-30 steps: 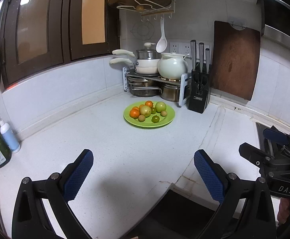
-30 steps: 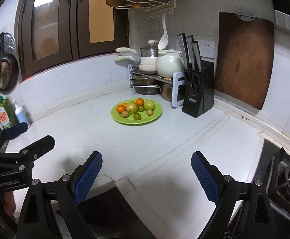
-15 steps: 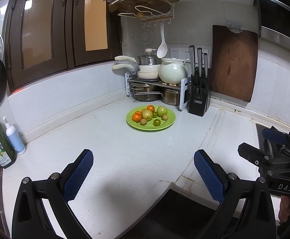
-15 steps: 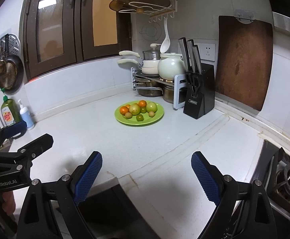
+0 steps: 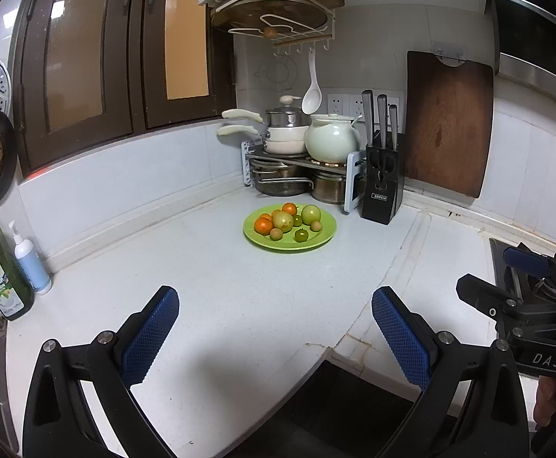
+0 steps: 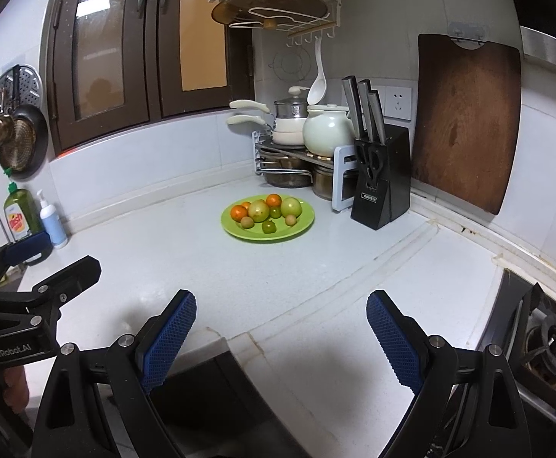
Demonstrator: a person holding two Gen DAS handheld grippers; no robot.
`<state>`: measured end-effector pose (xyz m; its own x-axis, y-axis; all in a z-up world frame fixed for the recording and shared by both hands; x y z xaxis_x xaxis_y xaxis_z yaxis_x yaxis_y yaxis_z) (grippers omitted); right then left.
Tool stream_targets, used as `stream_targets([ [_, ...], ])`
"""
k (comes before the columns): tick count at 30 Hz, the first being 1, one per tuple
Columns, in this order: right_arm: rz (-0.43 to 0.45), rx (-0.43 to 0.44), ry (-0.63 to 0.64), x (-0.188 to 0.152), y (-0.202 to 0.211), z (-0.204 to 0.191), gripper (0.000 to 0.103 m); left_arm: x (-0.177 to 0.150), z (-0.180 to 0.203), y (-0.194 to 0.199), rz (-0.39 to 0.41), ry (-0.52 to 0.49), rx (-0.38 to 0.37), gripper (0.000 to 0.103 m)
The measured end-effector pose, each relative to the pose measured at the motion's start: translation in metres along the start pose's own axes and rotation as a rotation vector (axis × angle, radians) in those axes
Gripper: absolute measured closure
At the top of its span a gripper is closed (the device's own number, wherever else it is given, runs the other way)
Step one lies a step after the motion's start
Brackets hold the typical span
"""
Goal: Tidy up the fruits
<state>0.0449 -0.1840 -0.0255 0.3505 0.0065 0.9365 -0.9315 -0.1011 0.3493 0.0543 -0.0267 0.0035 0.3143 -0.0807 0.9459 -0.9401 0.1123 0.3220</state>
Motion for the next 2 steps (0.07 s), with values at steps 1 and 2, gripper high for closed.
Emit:
stream_targets([
  [1, 0.0, -0.001, 0.0, 0.0, 0.0, -0.0002, 0.011, -0.0004, -0.0002, 0.0003, -0.001, 0.001, 0.001, 0.0],
  [2, -0.001, -0.001, 0.001, -0.0001, -0.0001, -0.0004, 0.011, -0.0009, -0.0006, 0.0006, -0.002, 0.002, 0.001, 0.0],
])
Point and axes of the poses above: each gripper's, at about its wrist camera, not at the fingertips, and y roughly against the way its jaws point, z to its right, x to its top, the point moved 9 cm from there along -y, roughly the way its jaws point, and after that the axes turned 11 degrees about z, right-handed, at the moved point
